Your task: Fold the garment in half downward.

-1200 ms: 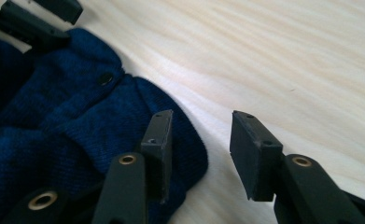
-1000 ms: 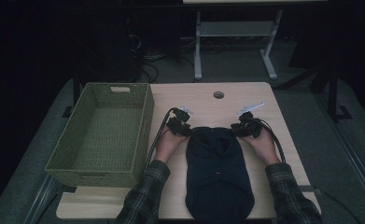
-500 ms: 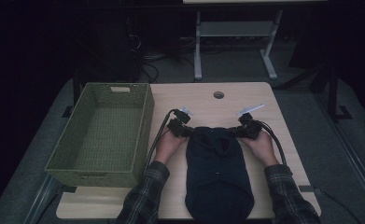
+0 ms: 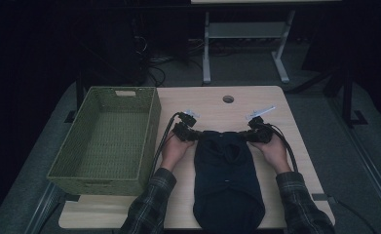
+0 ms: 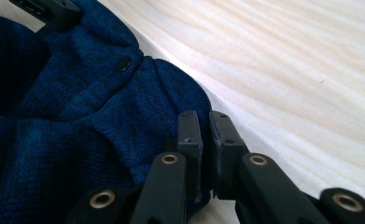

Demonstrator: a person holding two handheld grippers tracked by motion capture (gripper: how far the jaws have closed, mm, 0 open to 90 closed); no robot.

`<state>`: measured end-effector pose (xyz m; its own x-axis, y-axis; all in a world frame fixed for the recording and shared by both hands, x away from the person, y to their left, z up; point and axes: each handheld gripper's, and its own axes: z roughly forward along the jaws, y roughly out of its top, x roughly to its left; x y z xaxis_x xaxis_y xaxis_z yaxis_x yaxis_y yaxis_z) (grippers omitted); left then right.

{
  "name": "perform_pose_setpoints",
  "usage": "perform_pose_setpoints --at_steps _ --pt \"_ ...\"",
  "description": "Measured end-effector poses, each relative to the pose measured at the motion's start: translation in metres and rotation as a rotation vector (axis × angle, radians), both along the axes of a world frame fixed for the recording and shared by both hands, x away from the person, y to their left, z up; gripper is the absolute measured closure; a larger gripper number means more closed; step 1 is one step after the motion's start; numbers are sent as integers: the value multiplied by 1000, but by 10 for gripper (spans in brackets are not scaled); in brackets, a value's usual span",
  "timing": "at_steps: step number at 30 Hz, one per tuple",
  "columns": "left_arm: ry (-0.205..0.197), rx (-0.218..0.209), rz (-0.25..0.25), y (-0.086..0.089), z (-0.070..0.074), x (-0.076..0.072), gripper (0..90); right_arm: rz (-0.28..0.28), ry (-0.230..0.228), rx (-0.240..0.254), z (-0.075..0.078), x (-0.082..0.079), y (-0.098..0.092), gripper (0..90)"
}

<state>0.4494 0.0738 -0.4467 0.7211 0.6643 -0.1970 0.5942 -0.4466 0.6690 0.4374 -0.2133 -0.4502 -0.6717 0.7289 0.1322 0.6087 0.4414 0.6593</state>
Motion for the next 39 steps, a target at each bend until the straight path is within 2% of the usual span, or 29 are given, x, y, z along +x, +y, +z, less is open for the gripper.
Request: perform_pose_setpoints --at_steps 7,9,11,14,16,17,20,27,31,34,39 --pt "-58 -6 -8 -1 25 -2 826 -45 -48 48 17 -4 -5 837" --pt "-75 -3 -16 -3 33 -2 826 -50 -69 42 21 -5 -6 837" --pt "-97 10 -21 -5 42 -2 827 -51 -62 35 29 -4 -6 836" --pt "-118 5 -17 -5 52 -2 828 -54 -89 31 39 -4 -7 837" --pt "-135 9 -22 -6 60 -1 829 -57 -104 38 46 -4 -8 838" --pt "-146 10 -21 -7 64 -1 829 -57 -89 41 49 -3 -8 838" --pt "-170 12 -16 -8 76 0 829 -69 -116 53 59 -2 -10 840" --pt "-238 -4 0 -8 108 2 829 -71 -178 58 92 1 -12 843" --pt "-285 -22 9 -8 125 0 829 -80 -240 56 113 0 -13 844" --pt "-312 -11 -1 -9 129 -9 829 -80 -266 45 120 -6 -12 844" --pt "-318 -17 -15 -7 123 -26 828 -63 -288 26 112 -23 -9 844"
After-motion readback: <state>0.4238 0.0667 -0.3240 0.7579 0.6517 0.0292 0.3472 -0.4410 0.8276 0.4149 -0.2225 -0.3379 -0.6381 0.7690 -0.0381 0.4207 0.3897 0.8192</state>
